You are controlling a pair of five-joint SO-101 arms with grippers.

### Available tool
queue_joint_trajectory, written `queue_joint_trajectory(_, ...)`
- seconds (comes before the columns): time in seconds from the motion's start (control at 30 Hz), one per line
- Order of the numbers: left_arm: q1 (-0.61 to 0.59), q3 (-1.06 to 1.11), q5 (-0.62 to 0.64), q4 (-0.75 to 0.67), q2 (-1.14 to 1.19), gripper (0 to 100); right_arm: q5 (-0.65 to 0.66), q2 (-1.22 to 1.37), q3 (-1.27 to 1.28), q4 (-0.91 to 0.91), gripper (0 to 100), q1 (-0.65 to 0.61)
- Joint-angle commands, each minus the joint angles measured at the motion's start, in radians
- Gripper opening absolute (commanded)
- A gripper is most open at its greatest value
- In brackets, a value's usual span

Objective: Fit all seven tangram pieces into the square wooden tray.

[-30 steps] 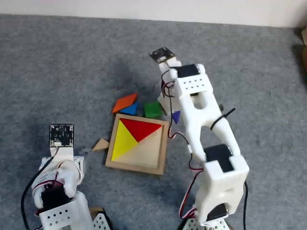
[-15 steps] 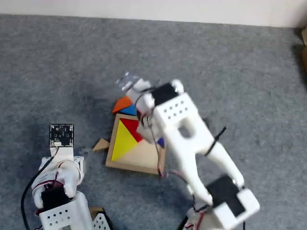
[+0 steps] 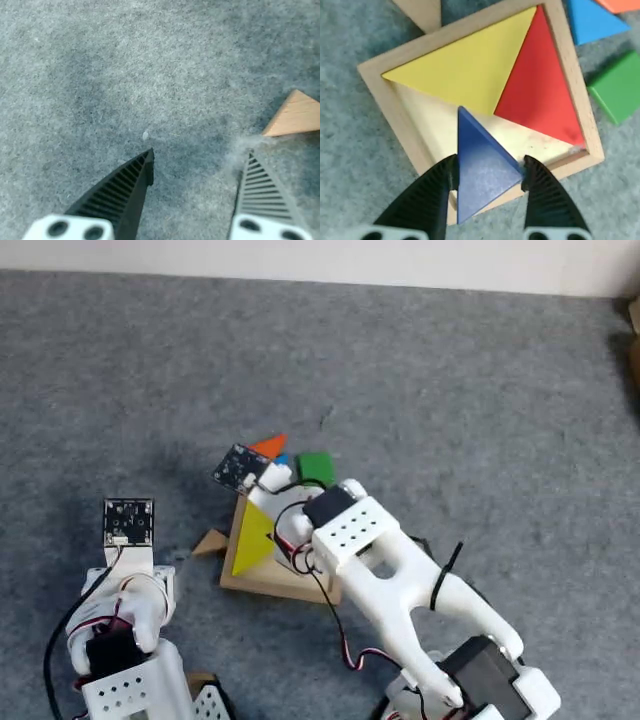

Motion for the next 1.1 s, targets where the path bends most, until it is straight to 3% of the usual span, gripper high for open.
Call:
queue_joint_trajectory(0.0, -0.007, -0.018, -0.011, -0.003, 0.001, 27, -0.06, -0.059, -0.002, -0.028, 9.9, -0.007)
queue_joint_trajectory(0.33, -0.007, -0.018, -0.011, -0.003, 0.001, 27, -0.701, -0.059, 0.008, -0.028, 9.8, 0.074)
queue_joint_trajectory(0.6, -0.007, -0.018, -0.011, -0.003, 0.001, 27, -1.036, -0.068, 0.062, -0.027, 10.1, 0.073)
queue_joint_trajectory(0.77, -0.008, -0.018, -0.011, -0.003, 0.001, 27, -1.356, -0.068, 0.073, -0.028, 10.2, 0.073)
queue_joint_trajectory(0.9, -0.01, -0.018, -0.011, -0.003, 0.001, 27, -1.452, -0.062, 0.074, -0.028, 11.8, 0.033)
queue_joint_trajectory(1.07, -0.012, -0.018, -0.011, -0.003, 0.001, 27, -1.456, -0.059, 0.073, -0.028, 33.0, -0.056)
